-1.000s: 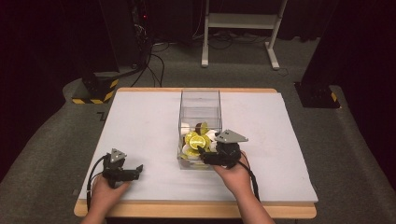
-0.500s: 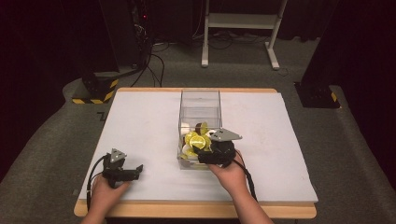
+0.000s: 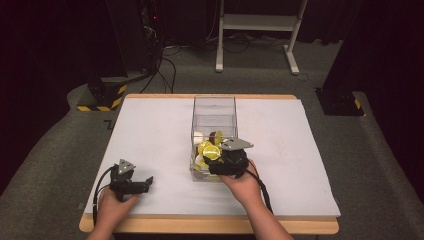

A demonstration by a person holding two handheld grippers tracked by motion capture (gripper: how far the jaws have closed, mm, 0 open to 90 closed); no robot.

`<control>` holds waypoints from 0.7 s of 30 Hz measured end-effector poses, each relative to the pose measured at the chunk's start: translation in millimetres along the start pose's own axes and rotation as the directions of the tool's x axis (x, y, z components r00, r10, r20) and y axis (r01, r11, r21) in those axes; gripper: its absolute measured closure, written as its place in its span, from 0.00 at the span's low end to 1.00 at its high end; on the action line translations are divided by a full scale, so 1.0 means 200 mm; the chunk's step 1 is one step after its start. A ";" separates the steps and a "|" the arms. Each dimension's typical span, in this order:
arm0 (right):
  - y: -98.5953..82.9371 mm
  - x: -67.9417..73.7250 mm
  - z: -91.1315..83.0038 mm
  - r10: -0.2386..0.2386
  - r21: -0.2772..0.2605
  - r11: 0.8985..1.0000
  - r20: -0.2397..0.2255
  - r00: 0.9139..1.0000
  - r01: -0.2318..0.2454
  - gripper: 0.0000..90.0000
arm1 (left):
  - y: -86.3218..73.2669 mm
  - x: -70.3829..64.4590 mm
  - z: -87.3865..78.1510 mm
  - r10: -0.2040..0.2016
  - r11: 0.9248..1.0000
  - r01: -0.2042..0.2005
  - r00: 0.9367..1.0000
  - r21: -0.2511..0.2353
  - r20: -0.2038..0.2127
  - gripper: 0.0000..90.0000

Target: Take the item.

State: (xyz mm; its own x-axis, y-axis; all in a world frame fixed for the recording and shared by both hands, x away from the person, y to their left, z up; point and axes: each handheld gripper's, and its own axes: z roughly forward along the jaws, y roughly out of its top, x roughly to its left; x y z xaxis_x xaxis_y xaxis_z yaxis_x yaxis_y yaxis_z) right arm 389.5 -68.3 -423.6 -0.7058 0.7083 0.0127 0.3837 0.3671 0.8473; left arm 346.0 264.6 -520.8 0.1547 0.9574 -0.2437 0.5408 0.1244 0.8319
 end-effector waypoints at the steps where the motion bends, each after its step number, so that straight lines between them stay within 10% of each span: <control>1: 0.00 0.00 0.00 0.000 0.007 1.000 0.002 1.000 0.000 0.24 | 0.00 0.00 0.00 -0.001 1.000 0.001 1.000 -0.001 0.000 0.06; 21: 0.02 0.01 0.06 -0.038 0.088 0.995 0.002 0.999 0.038 0.36 | 0.00 0.00 0.00 0.000 1.000 0.000 1.000 0.000 0.000 0.06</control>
State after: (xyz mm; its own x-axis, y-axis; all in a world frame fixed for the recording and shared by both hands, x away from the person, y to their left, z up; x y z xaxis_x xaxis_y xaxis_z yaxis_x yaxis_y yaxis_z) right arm 397.5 -58.0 -426.0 -0.7189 0.6948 -0.0207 0.4074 0.4452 0.7974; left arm 346.0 264.6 -520.8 0.1548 0.9573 -0.2442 0.5406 0.1248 0.8320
